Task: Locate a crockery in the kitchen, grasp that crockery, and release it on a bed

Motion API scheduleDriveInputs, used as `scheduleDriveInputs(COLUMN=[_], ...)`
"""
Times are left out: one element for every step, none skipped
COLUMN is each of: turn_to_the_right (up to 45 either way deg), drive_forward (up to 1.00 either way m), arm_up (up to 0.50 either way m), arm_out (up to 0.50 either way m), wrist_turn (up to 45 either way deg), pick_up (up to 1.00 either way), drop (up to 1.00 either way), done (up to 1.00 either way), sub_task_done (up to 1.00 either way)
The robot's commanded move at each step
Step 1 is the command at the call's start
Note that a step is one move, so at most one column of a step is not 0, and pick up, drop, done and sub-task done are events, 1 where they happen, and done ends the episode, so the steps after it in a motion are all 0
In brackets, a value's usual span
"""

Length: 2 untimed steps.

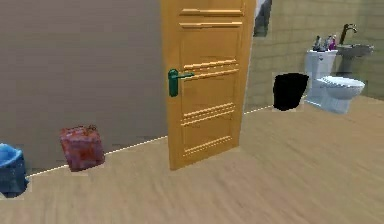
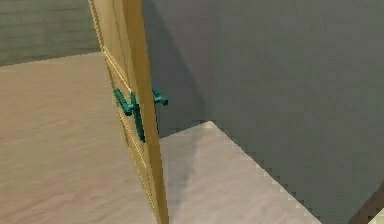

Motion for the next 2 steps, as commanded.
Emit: scheduleDriveInputs(turn_to_the_right=[0.0, 15.0], drive_forward=[0.15, 0.0], arm_up=[0.0, 0.0], arm_out=[0.0, 0.0], wrist_turn=[0.0, 0.0], pick_up=[0.0, 0.0], drop=[0.0, 0.0], done=[0.0, 0.0], sub_task_done=[0.0, 0.0])
